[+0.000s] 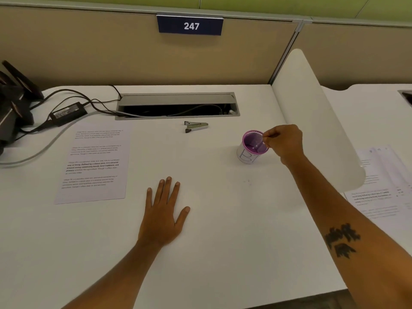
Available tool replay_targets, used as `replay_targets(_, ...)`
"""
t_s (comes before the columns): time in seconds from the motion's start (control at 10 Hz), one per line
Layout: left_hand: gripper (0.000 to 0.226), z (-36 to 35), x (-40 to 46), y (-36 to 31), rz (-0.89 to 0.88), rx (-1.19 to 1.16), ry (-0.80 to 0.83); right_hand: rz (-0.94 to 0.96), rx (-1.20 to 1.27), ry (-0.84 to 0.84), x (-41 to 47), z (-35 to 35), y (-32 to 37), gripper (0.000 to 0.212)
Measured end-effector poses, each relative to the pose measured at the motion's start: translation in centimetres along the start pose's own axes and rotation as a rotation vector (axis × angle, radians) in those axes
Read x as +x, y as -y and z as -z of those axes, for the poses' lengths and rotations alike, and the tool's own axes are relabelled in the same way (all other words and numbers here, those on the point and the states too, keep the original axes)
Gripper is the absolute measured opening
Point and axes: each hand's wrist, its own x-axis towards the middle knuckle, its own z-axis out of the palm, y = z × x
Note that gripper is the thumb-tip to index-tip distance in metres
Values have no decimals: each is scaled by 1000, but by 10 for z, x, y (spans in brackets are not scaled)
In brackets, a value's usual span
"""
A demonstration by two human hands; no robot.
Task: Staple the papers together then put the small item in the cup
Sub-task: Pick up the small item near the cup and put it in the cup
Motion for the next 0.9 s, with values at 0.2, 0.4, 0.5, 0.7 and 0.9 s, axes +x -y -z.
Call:
replay_targets(0.2,81,1,0,0,0,-14,-6,249,-316,44,3,-3,3,15)
replay_targets(0.4,81,1,0,0,2,-12,0,332,-262,-101,-3,-7,3,13)
replay_targets(0.5,81,1,0,-1,2,-18,-4,346,-254,-70,-3,-8,2,13)
replay_targets(0.7,81,1,0,0,3,-13,-1,380,-192,-99,-7,-5,-5,13)
replay_targets(0.9,80,2,-1,-1,7,-6,-4,229,111,-209,-40,-2,-20,14)
